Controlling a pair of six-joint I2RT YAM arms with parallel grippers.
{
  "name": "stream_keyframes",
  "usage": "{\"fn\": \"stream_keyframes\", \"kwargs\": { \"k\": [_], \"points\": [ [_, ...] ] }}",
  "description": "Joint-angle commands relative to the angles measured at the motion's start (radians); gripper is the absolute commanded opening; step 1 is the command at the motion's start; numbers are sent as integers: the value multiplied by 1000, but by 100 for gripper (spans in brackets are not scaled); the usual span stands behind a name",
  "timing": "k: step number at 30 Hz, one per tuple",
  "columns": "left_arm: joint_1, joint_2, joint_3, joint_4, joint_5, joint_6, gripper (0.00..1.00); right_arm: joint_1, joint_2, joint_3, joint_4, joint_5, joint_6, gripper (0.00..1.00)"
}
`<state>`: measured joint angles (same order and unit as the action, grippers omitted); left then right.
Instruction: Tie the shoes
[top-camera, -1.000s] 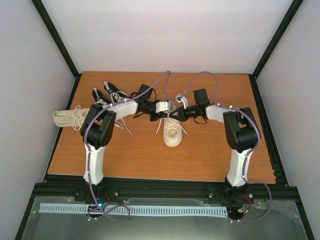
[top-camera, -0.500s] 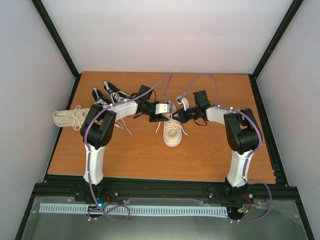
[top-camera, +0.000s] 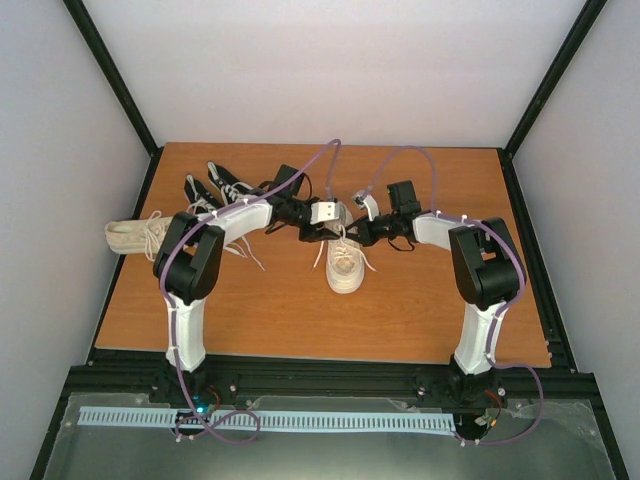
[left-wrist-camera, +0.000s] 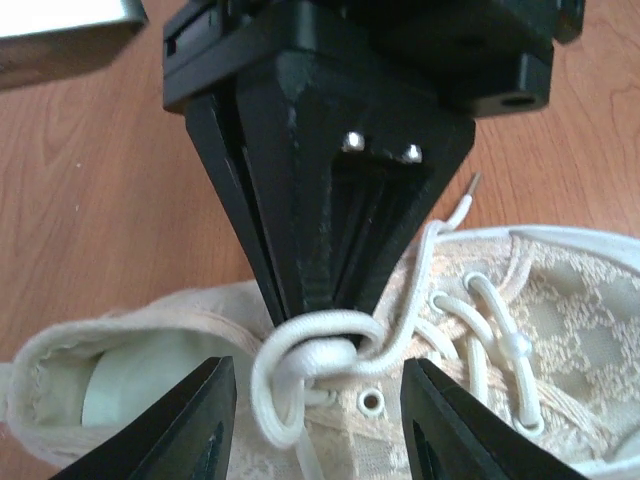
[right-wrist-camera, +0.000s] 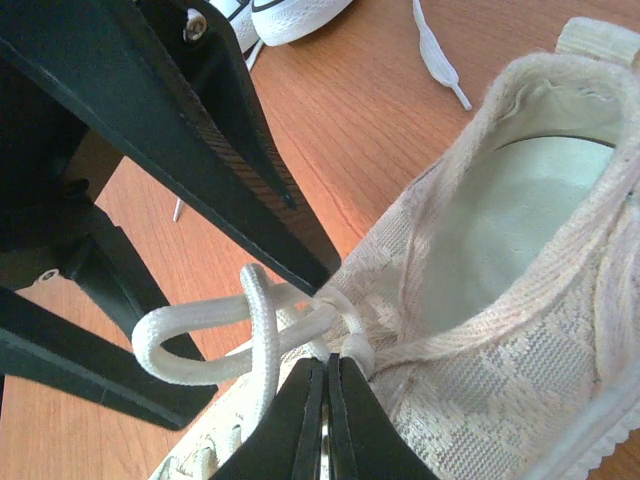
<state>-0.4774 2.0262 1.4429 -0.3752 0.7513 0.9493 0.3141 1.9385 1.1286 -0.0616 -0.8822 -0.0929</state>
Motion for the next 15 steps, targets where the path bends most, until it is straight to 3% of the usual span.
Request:
{"fn": "stream_keyframes", "kwargs": {
  "k": [1,7,15],
  "points": [
    [-26,-28,28,81,26,-84,49,-1,-27,-9,11,8,-24,3],
    [-35,-25,15,125,-21,-66,48,-1,-28,-11,11,4,-25,3],
    [-38,-73,-19,86,-6,-25,26,-2,-22,-6,10,1,-24,3]
  ]
}}
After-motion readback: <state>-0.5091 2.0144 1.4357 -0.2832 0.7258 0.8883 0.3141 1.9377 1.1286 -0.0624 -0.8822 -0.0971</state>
